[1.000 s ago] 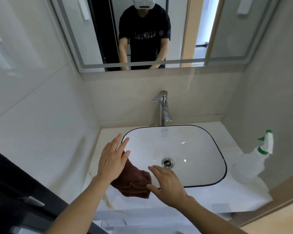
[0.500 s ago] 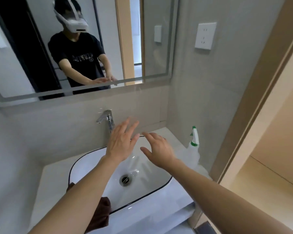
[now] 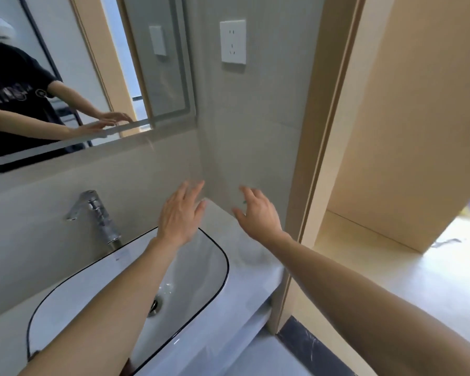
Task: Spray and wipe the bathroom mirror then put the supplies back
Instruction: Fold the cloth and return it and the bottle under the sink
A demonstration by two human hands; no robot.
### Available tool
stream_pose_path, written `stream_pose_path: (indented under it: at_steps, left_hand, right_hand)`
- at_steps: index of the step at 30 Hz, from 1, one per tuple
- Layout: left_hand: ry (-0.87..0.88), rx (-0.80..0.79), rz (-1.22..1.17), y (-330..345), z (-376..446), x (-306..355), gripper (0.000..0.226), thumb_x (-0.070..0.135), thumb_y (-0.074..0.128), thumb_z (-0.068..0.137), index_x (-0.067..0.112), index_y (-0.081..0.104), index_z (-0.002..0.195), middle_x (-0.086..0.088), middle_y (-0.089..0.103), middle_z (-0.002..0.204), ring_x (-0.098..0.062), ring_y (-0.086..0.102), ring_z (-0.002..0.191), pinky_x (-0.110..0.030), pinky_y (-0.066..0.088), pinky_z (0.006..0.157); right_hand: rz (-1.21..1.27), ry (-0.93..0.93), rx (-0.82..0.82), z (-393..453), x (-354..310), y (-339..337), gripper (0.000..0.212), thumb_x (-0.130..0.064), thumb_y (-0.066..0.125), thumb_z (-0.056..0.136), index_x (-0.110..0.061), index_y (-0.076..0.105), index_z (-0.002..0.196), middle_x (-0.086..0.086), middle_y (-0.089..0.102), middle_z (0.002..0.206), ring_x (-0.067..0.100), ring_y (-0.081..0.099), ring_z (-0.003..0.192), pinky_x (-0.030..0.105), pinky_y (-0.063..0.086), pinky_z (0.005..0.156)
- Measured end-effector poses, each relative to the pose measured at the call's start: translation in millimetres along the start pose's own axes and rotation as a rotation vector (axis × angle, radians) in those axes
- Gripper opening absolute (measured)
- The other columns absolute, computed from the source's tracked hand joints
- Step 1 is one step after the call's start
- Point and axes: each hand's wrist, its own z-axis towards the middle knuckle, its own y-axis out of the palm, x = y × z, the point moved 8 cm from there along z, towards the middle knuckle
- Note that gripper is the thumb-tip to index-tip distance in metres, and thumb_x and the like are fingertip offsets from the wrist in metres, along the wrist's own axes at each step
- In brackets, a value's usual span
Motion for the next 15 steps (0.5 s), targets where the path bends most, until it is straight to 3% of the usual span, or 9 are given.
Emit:
stream_pose_path:
  at_steps: [5, 9, 15]
  left_hand:
    - [0.027, -0.039, -0.165, 29.0, 21.4, 7.3, 0.063, 0.051, 0.031, 0.1, 0.013, 0.043, 0.149, -0.02, 0.042, 0.152, -0.036, 0.037, 0.143, -0.049, 0.037, 0.112]
    - [-0.057, -0.057, -0.347, 44.0, 37.5, 6.1, 0.05, 0.032, 0.039, 0.107, 0.01, 0.037, 0.153, -0.016, 0.037, 0.157, -0.03, 0.034, 0.146, -0.043, 0.029, 0.118]
    - [-0.241, -0.192, -0.613, 91.2, 49.6, 1.7, 0.057, 0.044, 0.033, 0.106, 0.021, 0.027, 0.157, 0.0, 0.031, 0.162, -0.016, 0.034, 0.146, -0.026, 0.023, 0.114]
  right_hand:
    - [0.019, 0.211, -0.002, 3.1, 59.7, 2.2, 0.055, -0.039, 0.057, 0.096, -0.012, 0.041, 0.141, 0.016, 0.054, 0.131, 0.036, 0.055, 0.118, 0.04, 0.046, 0.09]
    - [0.036, 0.287, -0.053, 8.0, 86.1, 23.8, 0.065, -0.044, 0.06, 0.094, -0.012, 0.037, 0.146, 0.016, 0.052, 0.134, 0.036, 0.055, 0.12, 0.039, 0.047, 0.091]
    - [0.092, 0.336, -0.105, 19.6, 102.4, 64.5, 0.065, -0.045, 0.071, 0.087, -0.012, 0.046, 0.137, 0.011, 0.056, 0.129, 0.031, 0.058, 0.113, 0.037, 0.049, 0.084]
